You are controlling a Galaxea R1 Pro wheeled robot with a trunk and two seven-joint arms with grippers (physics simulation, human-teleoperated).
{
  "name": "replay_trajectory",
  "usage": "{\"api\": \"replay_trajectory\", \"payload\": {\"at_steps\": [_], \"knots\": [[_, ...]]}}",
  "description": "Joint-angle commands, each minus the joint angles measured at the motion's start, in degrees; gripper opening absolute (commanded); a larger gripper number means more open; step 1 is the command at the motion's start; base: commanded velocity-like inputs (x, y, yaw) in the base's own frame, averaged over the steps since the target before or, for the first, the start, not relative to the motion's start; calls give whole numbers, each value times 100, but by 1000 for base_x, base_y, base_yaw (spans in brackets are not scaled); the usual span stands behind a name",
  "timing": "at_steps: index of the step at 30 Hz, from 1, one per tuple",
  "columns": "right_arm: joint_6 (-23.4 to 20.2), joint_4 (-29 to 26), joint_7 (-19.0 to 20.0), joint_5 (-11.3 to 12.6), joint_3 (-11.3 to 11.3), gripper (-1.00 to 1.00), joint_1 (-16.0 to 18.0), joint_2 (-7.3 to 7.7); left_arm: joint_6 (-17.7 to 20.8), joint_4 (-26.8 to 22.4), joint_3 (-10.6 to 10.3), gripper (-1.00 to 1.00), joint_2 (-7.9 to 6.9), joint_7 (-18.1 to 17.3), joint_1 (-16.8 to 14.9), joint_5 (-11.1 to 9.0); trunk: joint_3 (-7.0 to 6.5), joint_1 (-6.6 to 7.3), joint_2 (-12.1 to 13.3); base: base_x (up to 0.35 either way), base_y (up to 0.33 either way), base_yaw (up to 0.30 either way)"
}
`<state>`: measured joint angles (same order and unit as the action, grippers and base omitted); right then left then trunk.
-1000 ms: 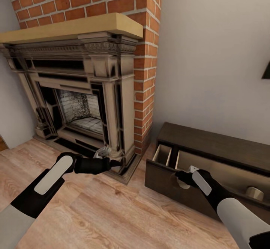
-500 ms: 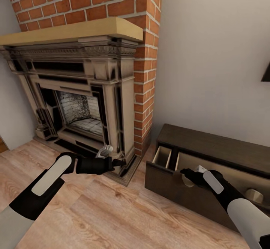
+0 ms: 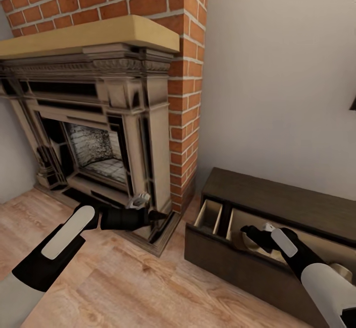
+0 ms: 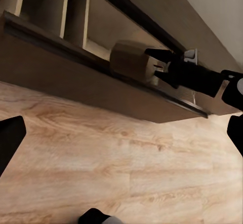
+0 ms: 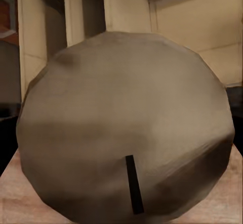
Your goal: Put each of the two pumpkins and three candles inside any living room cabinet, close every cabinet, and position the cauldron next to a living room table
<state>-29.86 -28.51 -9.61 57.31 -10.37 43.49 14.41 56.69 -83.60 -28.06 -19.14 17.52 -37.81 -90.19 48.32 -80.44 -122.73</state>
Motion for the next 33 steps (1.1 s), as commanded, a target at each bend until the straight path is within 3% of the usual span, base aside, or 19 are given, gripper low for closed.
{"api": "replay_trajectory", "payload": {"at_steps": [1,4,10,22,33], "knots": [[-10,-12,-13,-11,-33,-100,1,12,0,-7,-9,100,-3,59,-3,-61,6,-2,-2,177,-272,0],[-15,-2,229,-16,-30,-100,1,17,1,-7,-9,100,-6,58,1,-61,2,-2,-2,146,-276,-150],[-20,10,316,-18,-33,-100,1,29,2,-7,-6,100,-7,58,1,-65,-13,-2,-2,119,-195,-260],[-33,5,320,-37,-35,-100,1,29,0,1,-6,100,-11,58,9,-66,-43,-2,-2,78,21,-274],[-73,3,159,-61,-35,-100,1,16,0,10,-6,100,-7,60,10,-69,-45,-2,-2,162,35,-44]]}}
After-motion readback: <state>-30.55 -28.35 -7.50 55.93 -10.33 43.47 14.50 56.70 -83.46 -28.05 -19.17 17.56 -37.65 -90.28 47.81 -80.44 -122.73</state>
